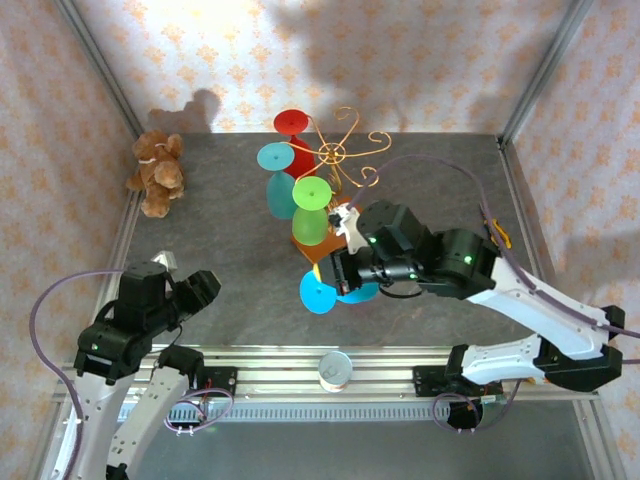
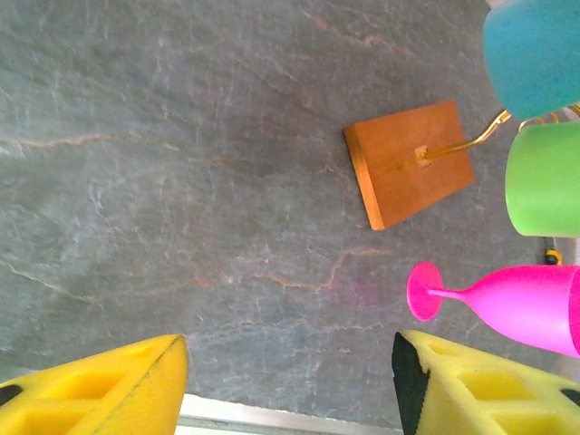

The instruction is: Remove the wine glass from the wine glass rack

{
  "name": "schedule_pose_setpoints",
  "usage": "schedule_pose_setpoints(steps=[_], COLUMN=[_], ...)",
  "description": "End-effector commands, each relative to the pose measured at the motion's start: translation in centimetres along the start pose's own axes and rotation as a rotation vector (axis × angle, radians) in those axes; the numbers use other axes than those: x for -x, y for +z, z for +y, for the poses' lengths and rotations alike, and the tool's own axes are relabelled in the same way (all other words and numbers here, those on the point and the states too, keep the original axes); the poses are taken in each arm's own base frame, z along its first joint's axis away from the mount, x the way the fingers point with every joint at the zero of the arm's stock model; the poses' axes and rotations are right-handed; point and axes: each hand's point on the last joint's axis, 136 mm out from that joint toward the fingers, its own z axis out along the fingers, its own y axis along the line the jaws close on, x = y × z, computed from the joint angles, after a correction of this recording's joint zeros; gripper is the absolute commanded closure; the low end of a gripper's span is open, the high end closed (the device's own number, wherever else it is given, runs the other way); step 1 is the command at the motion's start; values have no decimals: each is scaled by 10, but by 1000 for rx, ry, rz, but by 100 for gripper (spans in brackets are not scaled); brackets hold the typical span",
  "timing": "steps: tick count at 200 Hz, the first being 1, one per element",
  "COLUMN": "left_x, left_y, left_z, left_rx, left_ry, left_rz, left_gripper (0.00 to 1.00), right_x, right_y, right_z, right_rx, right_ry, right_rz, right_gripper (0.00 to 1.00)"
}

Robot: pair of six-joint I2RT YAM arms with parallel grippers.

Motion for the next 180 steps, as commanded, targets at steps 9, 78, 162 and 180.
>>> schedule_pose_setpoints(steps=[9, 78, 162, 180], left_x=[-12, -40, -58, -59], left_y=[-5, 7, 13, 16], left_z=[3, 8, 1, -6], left_rx=[-33, -105, -173, -214], left_ry=[-66, -209, -315, -354], left_rz=[25, 110, 205, 226], left_gripper=[38, 38, 34, 33], right_x=[13, -2, -29, -29], right_y=[23, 93, 136, 139], right_z=[18, 33, 29, 25], right_rx=[25, -19, -218, -270], right_ry=[-52, -192, -552, -584], right_rz=[-59, -16, -109, -154], right_gripper=[100, 100, 100, 100])
